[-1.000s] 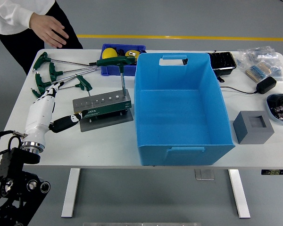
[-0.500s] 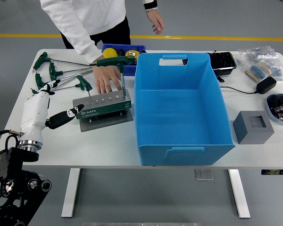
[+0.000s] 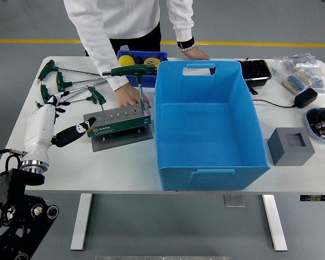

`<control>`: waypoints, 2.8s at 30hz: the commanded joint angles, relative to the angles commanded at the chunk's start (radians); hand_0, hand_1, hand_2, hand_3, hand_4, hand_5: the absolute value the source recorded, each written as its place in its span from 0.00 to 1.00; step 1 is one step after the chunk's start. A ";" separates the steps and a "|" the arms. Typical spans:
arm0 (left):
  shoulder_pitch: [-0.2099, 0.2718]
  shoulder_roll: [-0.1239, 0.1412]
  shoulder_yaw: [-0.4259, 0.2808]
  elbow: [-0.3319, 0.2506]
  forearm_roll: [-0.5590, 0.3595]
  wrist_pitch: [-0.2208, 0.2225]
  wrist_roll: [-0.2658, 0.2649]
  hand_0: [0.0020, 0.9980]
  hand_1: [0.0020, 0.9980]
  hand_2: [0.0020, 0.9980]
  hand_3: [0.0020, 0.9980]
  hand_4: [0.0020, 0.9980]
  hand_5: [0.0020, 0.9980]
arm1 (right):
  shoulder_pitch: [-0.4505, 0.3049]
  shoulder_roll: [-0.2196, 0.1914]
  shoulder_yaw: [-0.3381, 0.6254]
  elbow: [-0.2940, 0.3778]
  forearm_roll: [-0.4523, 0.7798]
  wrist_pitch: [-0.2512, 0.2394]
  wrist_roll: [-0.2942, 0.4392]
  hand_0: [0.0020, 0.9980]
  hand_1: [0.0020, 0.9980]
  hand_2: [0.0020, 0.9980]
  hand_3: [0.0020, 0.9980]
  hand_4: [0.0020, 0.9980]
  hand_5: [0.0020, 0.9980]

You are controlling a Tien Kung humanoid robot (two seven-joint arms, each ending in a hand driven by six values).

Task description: Lift tool from toolbox,place it in box,lift tool from toolbox,place it in box

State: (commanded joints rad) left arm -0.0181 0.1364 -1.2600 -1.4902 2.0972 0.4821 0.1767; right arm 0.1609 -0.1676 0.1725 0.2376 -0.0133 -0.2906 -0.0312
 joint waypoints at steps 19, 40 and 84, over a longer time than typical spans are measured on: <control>-0.014 0.012 0.068 -0.034 -0.438 0.054 -0.066 0.33 0.46 0.63 0.81 0.91 0.65 | -0.001 0.000 -0.006 0.001 0.011 0.000 0.004 0.65 0.64 0.72 0.56 0.81 0.75; -0.148 0.019 0.173 0.067 -1.317 0.086 -0.149 0.41 0.54 0.69 0.87 0.92 0.94 | 0.004 -0.002 -0.007 0.002 0.016 -0.002 0.006 0.65 0.64 0.72 0.56 0.81 0.76; -0.320 0.013 0.182 0.207 -2.197 0.070 -0.161 0.40 0.54 0.70 0.88 0.92 0.95 | 0.013 -0.003 -0.029 0.010 0.042 0.002 0.020 0.65 0.64 0.71 0.56 0.81 0.75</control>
State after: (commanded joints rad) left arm -0.3377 0.1495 -1.0778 -1.2829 -0.1002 0.5520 0.0155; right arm 0.1736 -0.1706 0.1433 0.2476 0.0286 -0.2884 -0.0108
